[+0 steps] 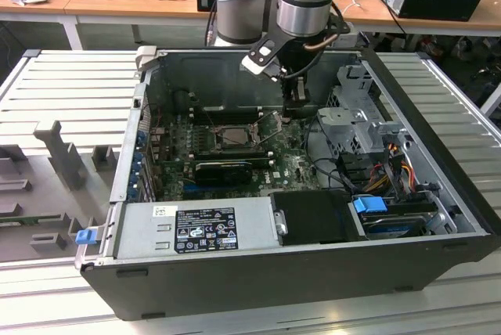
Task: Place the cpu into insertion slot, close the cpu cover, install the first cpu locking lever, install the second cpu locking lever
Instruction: 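Close the cpu cover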
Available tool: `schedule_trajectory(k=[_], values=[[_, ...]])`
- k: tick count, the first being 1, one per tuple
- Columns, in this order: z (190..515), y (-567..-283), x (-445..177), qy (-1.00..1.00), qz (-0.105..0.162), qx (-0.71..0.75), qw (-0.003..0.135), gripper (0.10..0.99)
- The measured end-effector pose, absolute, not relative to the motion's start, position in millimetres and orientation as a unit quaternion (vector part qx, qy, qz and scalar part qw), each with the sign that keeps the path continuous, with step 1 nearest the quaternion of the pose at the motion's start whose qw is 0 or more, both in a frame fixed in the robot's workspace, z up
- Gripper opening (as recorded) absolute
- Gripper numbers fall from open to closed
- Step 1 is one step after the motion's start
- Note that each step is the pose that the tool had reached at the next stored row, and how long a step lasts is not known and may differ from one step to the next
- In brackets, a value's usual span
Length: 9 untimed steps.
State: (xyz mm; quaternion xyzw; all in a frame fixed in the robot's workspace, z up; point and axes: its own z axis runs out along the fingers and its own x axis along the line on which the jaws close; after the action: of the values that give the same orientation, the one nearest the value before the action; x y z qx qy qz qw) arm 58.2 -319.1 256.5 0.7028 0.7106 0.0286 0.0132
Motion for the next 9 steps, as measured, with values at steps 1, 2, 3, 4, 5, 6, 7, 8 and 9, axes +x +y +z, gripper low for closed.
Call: schedule_trajectory(k=[1,2,3,4,5,6,7,8,9], values=[[254.6,-319.2,59.6,0.711,0.028,0.702,0.013,0.106],[251.3,-319.2,60.6,0.712,0.028,0.702,0.013,0.106],[248.7,-319.2,60.9,0.712,0.028,0.701,0.013,0.106],[246.7,-319.2,60.9,0.713,0.028,0.701,0.013,0.106],[245.4,-319.2,61.0,0.713,0.027,0.701,0.012,0.106],[245.3,-319.2,61.0,0.713,0.026,0.701,0.01,0.106],[245.3,-319.2,61.0,0.713,0.024,0.701,0.009,0.106],[245.3,-319.2,60.9,0.713,0.022,0.701,0.007,0.106],[245.4,-319.2,60.7,0.713,0.019,0.701,0.004,0.106]])
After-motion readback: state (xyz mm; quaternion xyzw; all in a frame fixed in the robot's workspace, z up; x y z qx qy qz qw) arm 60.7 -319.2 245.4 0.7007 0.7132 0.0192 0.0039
